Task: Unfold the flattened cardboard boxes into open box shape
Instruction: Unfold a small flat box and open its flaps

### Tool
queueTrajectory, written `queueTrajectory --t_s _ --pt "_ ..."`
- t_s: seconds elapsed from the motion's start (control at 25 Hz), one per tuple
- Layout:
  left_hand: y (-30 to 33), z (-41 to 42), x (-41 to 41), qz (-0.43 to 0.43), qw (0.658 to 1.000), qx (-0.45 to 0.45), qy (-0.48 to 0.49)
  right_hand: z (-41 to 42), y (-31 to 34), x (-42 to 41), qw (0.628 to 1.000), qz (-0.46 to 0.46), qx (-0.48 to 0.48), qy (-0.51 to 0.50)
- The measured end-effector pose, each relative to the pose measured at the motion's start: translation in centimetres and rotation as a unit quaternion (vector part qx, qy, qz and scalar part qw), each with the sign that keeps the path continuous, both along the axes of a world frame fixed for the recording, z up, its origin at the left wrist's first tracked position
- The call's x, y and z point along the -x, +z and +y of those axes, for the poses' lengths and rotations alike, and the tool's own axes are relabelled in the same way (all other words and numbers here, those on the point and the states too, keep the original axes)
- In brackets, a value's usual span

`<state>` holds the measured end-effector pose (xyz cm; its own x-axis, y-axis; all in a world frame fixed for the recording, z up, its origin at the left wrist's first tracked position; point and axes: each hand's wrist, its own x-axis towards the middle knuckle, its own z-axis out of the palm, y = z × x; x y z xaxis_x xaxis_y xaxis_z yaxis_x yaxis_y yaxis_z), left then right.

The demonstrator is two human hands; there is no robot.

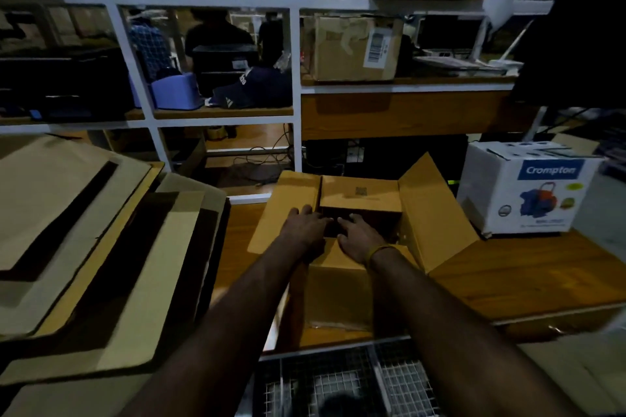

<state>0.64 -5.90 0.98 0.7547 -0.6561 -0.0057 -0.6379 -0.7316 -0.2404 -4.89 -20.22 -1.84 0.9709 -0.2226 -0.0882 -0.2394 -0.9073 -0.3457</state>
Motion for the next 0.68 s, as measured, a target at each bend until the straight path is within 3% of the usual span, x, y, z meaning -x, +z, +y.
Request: queueTrajectory --t_s 0.36,0.56,0.68 --pt "-0.1 -4.3 -3.6 -0.028 0.998 -0.026 -0.051 -6.0 -0.5 -2.3 0.998 0.035 0.036 -0.022" --pt "0.5 -5.7 -6.8 -0.038 0.994 0.093 -0.049 -8.8 1.1 -4.9 0.988 -0.072 0.137 -0.005" --pt "0.6 -7.1 -9.0 -0.046 0.993 0.105 -0.04 -10.6 2.7 -7.0 0.985 -0.093 0.146 0.003"
